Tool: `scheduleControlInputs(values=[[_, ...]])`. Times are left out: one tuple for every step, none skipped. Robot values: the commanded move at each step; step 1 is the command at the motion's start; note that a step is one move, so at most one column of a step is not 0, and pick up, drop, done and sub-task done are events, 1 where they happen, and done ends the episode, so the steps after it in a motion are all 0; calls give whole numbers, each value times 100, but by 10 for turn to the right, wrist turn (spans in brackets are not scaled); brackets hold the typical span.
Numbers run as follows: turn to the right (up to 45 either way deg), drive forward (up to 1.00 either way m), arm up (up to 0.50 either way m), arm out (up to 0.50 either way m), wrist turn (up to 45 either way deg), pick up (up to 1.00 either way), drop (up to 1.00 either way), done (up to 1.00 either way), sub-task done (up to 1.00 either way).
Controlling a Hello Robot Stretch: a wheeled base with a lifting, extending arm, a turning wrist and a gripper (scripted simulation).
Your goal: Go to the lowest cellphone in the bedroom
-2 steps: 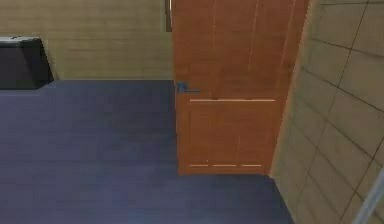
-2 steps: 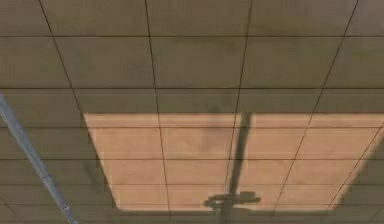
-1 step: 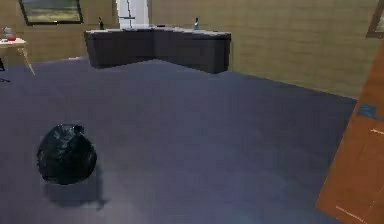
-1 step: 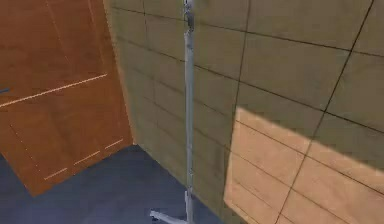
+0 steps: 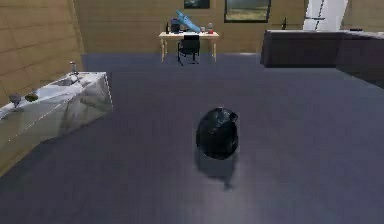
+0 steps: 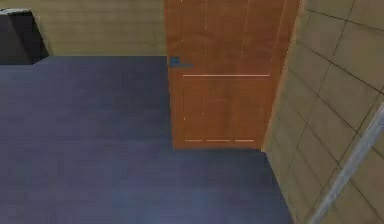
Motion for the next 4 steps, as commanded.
scheduleControlInputs(values=[[-450, 0, 0, 0, 0, 0, 0, 0, 0], [-180, 0, 0, 0, 0, 0, 0, 0, 0], [0, 5, 0, 0, 0, 0, 0, 0, 0], [450, 0, 0, 0, 0, 0, 0, 0, 0]])
